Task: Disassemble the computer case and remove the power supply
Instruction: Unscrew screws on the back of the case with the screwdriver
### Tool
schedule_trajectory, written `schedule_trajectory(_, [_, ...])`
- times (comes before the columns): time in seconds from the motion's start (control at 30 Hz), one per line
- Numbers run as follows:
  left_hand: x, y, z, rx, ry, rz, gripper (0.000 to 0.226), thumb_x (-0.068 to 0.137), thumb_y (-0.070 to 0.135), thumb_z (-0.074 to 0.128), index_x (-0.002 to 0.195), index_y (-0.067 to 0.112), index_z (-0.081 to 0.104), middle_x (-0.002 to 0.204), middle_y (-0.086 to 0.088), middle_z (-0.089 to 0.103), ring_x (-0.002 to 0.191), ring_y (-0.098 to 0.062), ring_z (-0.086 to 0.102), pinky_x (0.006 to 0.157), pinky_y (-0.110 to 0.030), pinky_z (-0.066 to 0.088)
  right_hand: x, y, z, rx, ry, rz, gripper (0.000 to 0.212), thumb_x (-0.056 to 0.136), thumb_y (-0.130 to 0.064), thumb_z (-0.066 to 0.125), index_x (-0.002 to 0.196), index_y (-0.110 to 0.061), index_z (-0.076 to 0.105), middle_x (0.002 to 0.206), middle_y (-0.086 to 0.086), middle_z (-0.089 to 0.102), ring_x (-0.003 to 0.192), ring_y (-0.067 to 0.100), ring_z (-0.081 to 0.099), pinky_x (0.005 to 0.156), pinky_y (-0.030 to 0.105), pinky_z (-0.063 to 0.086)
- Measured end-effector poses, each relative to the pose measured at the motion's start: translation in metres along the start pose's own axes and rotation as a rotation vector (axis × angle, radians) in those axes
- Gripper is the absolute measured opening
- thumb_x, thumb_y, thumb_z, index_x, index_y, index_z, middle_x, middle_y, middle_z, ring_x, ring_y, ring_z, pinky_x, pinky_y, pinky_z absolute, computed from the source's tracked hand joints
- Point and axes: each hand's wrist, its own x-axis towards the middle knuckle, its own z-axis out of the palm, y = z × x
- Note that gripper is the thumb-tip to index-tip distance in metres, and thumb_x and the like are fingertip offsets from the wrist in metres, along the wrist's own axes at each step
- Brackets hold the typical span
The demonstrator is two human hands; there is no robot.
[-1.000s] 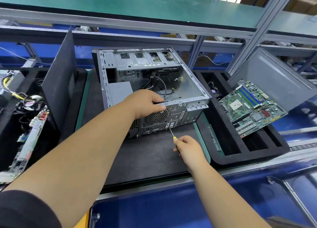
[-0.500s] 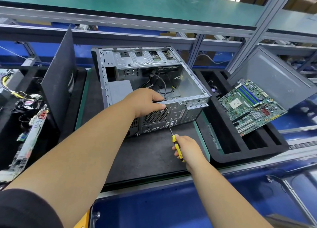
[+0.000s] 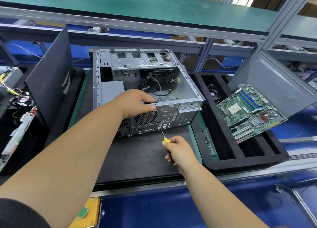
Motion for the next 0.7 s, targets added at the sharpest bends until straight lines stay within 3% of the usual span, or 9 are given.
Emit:
schedule_trajectory(0.1, [-0.012,-0.012,-0.007,0.020,0.031,-0.008,0.025,0.088,0.043,0.065,0.111,0.037,0.071,0.121,0.015,0.066,0.115,-0.008,0.057,0.101,-0.034,0.044,-0.006,-0.005,0.022,0.027,-0.060,0.026,0.014,0.094,-0.030,0.061,0.097,-0.018,0.055,0.052,-0.006,0.060,0.052,0.015,0.058,0.054,0.030,0.045])
schedule_trajectory(0.23, [-0.015,-0.013,-0.008,0.155,0.016,0.018,0.028,0.091,0.046,0.057,0.108,0.029,0.070,0.115,0.007,0.067,0.110,-0.016,0.059,0.094,-0.040,0.048,-0.012,-0.014,0.050,0.110,-0.116,0.048,0.009,0.099,-0.022,0.055,0.102,-0.013,0.052,0.074,0.007,0.060,0.050,0.015,0.063,0.049,0.029,0.049])
schedule_trajectory(0.47, [-0.018,-0.019,-0.011,0.195,0.008,0.035,0.031,0.091,0.049,0.052,0.104,0.026,0.068,0.108,0.006,0.067,0.103,-0.017,0.060,0.087,-0.042,0.051,-0.010,-0.018,0.054,0.077,-0.022,0.085,0.015,0.101,-0.024,0.047,0.095,-0.015,0.057,0.070,0.002,0.060,0.051,0.014,0.046,0.052,0.028,0.037])
schedule_trajectory(0.6, [-0.016,-0.022,-0.011,0.213,0.000,0.049,0.032,0.092,0.047,0.051,0.102,0.022,0.067,0.104,0.003,0.067,0.099,-0.018,0.060,0.085,-0.043,0.052,-0.006,-0.021,0.048,0.120,-0.024,0.140,0.024,0.098,-0.015,0.039,0.099,-0.010,0.063,0.070,0.003,0.061,0.046,0.013,0.045,0.046,0.024,0.035])
schedule_trajectory(0.7, [-0.016,-0.021,-0.011,0.202,0.002,0.055,0.031,0.091,0.047,0.051,0.102,0.022,0.067,0.102,0.003,0.067,0.097,-0.017,0.060,0.084,-0.043,0.052,-0.006,-0.017,0.045,0.053,-0.006,0.056,0.017,0.097,-0.014,0.046,0.098,-0.012,0.063,0.074,0.003,0.063,0.047,0.012,0.047,0.045,0.024,0.035])
